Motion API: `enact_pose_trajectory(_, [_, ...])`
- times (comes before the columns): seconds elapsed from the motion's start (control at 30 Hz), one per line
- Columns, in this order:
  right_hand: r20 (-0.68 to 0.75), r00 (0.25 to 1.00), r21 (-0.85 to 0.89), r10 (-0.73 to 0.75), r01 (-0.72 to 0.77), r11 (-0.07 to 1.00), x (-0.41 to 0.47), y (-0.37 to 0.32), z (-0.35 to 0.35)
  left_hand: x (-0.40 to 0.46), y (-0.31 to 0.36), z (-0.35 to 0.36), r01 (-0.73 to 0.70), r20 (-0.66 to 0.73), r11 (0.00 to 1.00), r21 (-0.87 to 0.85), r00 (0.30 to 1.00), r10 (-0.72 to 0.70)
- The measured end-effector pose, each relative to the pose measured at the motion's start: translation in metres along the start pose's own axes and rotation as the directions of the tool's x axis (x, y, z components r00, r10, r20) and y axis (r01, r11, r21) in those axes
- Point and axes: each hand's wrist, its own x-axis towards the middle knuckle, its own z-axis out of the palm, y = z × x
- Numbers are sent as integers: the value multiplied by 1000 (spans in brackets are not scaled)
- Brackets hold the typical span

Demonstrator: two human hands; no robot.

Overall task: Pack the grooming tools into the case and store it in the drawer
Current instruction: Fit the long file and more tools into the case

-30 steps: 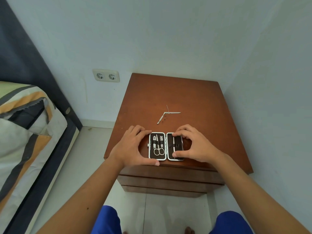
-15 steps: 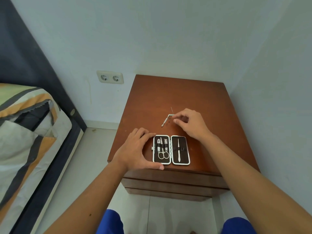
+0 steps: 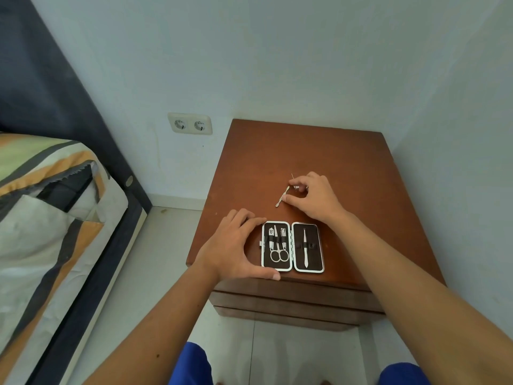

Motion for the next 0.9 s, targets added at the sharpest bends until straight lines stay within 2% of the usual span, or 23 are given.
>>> enact_pose_trajectory(0.33, [-31,999,15,20,-19,1000,-2,-8,6,1,1,0,5,0,1000,2,1000,-5])
enact_pose_trajectory(0.5, [-35,998,112,46,-41,993,-3,-12,7,0,1,0,0,0,1000,6,1000,0])
enact_pose_trajectory(0.7, [-85,996,361,31,2,933,-14,-16,4,0,2,-1,6,3,1000,-3,1000,-6])
enact_pose_trajectory(0.9, [-10,1000,494,2,3,869,-39,-9,-19,0,1,1,-3,-1,1000,3,1000,3])
